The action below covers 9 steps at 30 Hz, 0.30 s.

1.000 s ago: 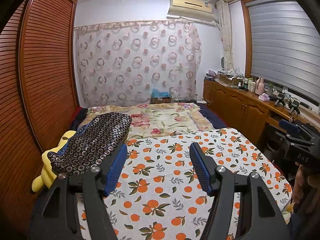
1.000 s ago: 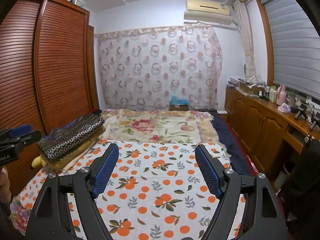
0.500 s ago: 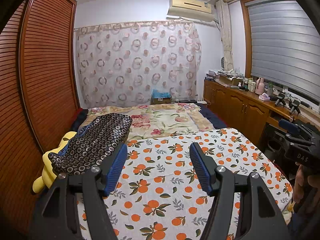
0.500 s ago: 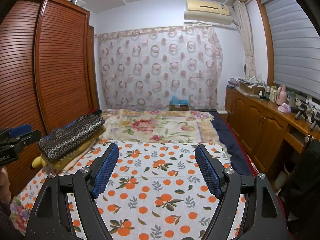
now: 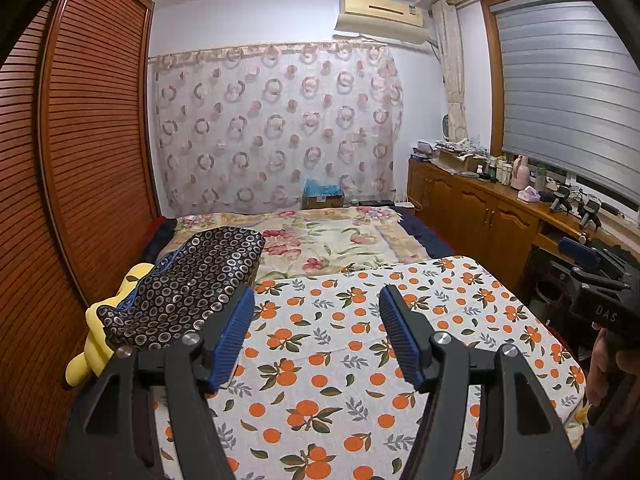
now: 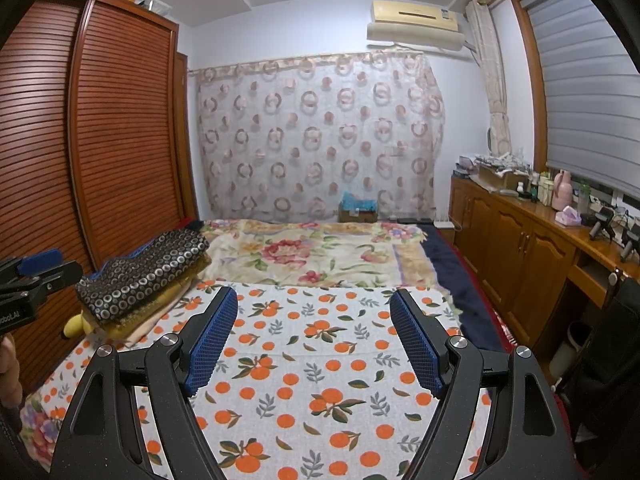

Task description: Fold small clothes

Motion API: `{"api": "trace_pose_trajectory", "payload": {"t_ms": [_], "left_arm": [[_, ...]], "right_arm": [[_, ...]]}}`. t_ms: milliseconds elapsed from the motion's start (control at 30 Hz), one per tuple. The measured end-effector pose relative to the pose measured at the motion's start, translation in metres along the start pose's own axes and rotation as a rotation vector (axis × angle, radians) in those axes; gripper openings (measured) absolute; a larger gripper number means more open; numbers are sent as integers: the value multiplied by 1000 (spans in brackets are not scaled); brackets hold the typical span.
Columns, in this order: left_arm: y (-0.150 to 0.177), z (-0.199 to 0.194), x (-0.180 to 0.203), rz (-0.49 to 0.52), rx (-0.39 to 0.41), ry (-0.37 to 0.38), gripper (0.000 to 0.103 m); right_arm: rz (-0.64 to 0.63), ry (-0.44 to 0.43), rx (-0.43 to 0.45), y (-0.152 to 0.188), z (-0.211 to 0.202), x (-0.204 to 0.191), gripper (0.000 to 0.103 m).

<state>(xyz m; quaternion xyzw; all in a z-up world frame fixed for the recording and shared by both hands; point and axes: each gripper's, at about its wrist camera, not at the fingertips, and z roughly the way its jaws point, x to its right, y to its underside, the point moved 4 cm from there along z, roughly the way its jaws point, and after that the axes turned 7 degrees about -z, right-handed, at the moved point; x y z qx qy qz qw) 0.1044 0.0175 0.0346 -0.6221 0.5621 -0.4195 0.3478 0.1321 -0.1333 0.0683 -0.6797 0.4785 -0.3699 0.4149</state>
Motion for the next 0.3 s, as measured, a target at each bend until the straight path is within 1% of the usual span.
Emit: {"api": "trace_pose_trajectory", "payload": {"t_ms": [300], "left_arm": [[0, 1, -1, 1, 1, 0, 65]], "right_arm": [[1, -1, 0, 1, 0, 0, 81]]}}
